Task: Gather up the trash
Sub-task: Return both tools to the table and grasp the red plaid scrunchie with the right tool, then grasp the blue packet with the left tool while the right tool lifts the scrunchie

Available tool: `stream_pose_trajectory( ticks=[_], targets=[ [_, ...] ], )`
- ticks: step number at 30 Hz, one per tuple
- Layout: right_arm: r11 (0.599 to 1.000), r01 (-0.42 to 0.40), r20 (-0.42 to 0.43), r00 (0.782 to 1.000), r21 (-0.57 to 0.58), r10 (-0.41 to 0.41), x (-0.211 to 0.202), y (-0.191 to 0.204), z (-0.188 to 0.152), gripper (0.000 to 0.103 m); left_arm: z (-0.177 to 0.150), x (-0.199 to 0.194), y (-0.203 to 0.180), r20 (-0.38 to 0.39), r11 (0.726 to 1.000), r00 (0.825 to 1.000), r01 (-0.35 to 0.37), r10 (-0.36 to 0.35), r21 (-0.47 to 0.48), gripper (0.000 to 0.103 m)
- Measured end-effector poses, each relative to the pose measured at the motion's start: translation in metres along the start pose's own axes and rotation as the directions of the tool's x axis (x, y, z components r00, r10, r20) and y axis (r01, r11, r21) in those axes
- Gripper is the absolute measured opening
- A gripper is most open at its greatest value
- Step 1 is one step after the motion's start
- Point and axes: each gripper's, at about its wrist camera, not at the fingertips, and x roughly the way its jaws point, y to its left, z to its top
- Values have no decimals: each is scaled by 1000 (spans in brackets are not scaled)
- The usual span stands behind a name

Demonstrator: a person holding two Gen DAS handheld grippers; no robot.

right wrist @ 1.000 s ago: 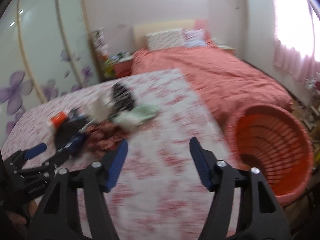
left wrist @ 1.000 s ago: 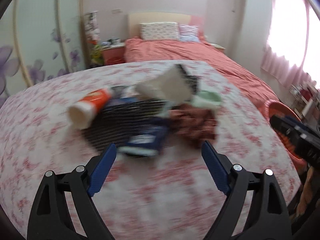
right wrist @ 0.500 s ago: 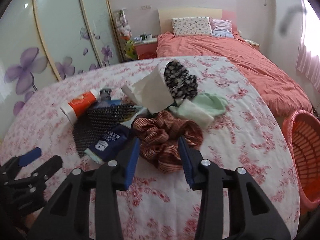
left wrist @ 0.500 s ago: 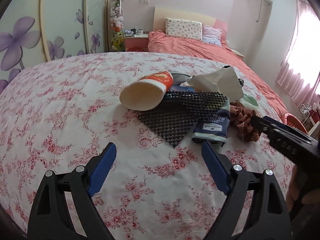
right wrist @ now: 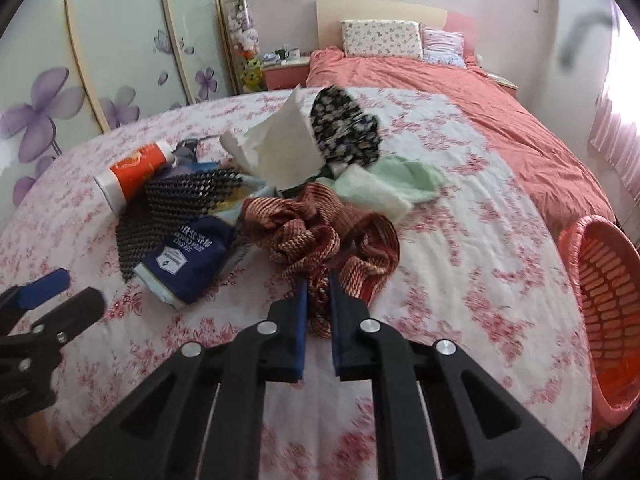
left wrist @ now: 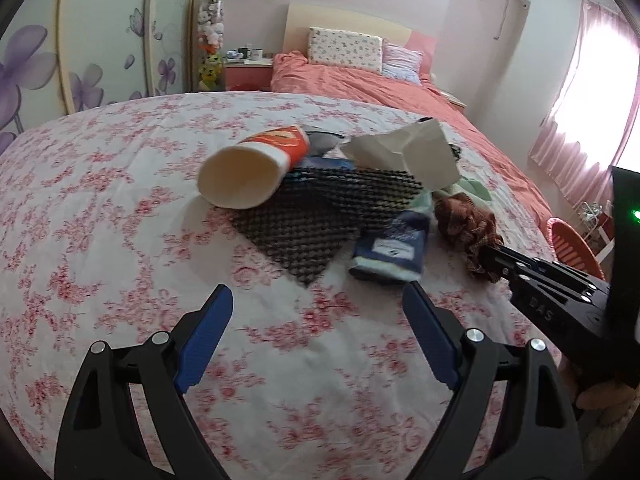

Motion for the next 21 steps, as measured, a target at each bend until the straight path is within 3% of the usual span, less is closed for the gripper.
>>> stream_pose_trajectory(
  ticks=[8,12,15,17,21],
  targets=[
    [999,34,61,997,42,-36,-40,-35,-13,10,6,16,-37,3,998,1000,-3,3,61,85],
    [996,44,58,997,81,-49,-48,-53,-18,10,10,38,-47,-44,997,999,-22,26,79,80],
    [994,49,60,997,96,-55,-52,-63,-22,10,11,51,-49,-84,997,996,-18,24,70,70],
    [993,50,59,997,106,-57,-53,-68,-25,11,12,55,-55,-78,995,996,-36,43,91,63],
    [991,52,54,997,127,-59,-54,-77,-29,11,14,57,-65,-87,994,996,-4,13,108,49]
  ],
)
